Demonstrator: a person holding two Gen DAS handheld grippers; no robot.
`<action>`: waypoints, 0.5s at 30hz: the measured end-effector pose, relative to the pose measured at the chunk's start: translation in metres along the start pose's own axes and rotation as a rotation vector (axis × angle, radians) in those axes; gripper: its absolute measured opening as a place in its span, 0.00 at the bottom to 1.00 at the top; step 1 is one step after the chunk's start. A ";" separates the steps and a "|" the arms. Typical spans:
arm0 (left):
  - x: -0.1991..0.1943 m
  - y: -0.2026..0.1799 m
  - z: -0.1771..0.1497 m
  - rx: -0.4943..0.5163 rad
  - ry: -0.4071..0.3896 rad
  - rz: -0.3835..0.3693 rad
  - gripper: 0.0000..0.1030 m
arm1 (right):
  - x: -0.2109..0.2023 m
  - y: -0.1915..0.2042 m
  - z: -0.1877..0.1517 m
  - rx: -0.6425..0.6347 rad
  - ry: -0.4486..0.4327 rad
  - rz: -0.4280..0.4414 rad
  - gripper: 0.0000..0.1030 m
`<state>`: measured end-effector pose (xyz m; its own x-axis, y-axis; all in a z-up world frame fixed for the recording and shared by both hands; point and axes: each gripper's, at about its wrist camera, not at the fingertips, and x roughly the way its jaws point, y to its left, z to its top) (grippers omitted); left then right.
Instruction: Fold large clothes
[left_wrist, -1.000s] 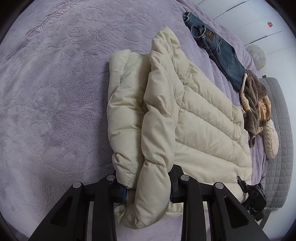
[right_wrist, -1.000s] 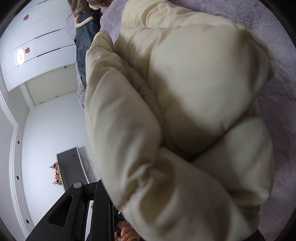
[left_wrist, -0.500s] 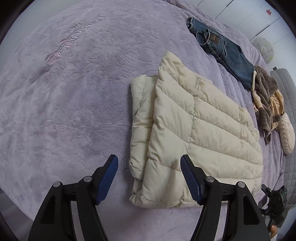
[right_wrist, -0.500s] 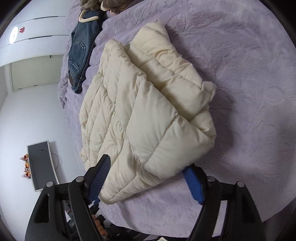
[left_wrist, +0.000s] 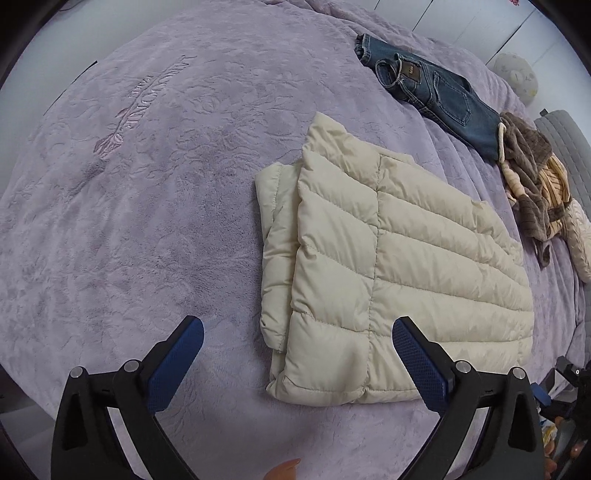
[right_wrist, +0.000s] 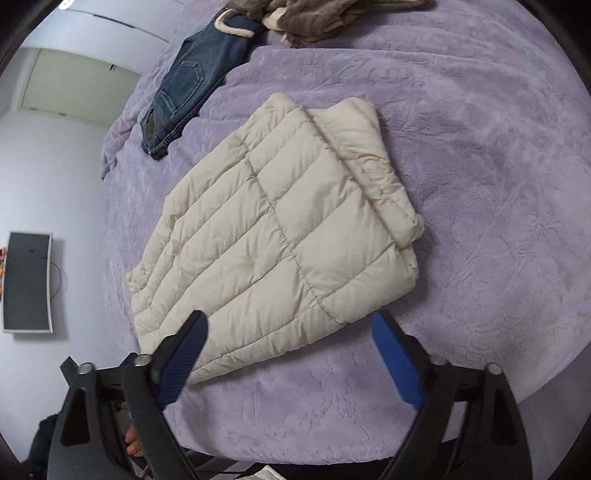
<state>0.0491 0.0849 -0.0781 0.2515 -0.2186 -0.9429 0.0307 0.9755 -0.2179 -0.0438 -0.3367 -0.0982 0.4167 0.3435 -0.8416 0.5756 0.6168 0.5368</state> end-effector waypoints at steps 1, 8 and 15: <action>0.000 0.001 -0.001 0.002 0.001 0.003 0.99 | -0.002 0.006 -0.005 -0.028 0.001 0.004 1.00; -0.003 0.001 -0.004 0.039 0.003 0.042 0.99 | 0.013 0.061 -0.027 -0.247 0.037 -0.076 1.00; 0.000 0.016 -0.002 0.012 0.014 0.031 0.99 | 0.035 0.093 -0.044 -0.409 0.121 -0.218 1.00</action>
<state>0.0479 0.1008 -0.0820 0.2391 -0.1882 -0.9526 0.0350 0.9821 -0.1852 -0.0070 -0.2361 -0.0801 0.2181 0.2406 -0.9458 0.3060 0.9034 0.3004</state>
